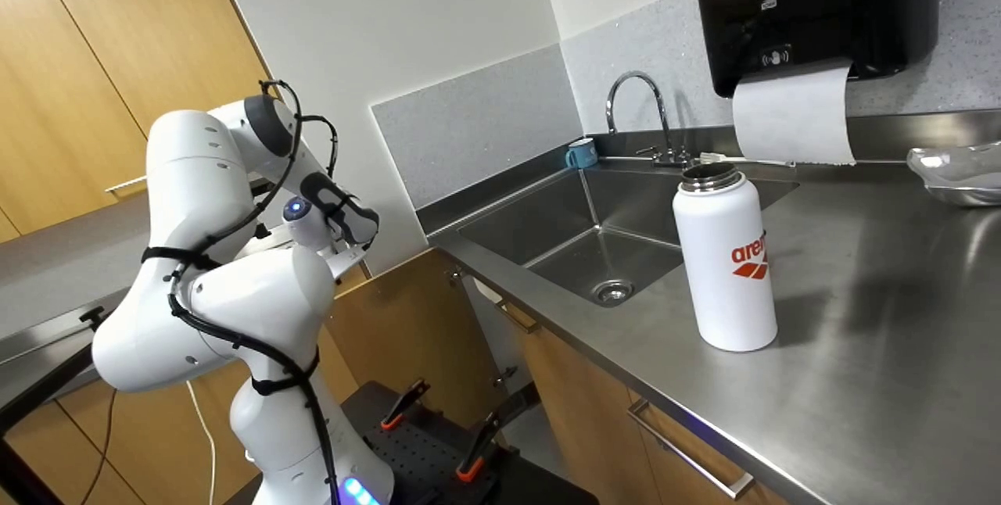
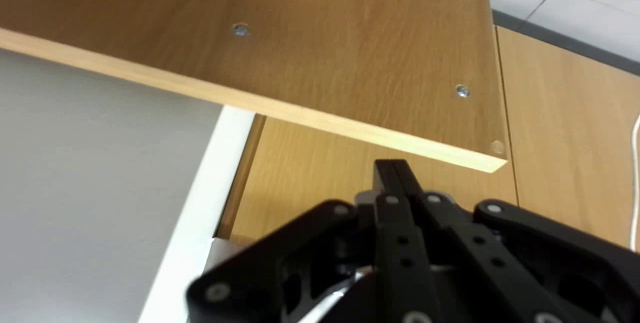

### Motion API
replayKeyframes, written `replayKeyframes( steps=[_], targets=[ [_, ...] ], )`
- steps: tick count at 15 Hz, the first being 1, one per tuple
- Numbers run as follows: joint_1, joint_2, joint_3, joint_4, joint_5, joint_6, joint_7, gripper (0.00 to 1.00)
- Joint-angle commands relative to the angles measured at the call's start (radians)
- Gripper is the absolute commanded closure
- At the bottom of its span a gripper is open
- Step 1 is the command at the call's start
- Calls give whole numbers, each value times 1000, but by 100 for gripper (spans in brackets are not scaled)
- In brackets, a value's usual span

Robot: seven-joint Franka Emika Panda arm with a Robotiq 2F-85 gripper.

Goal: Close the left cabinet door

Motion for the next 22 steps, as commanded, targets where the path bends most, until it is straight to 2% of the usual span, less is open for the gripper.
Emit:
replayKeyframes(
  steps=[1,6,11,16,22],
  targets=[
    [-84,65,117,69,-18,8,-4,100],
    [-92,110,135,148,-13,11,11,100],
    [-63,157,95,199,-19,11,40,100],
    [-73,219,107,289,-4,11,26,100],
    [-11,264,40,317,-20,10,79,100]
  ],
)
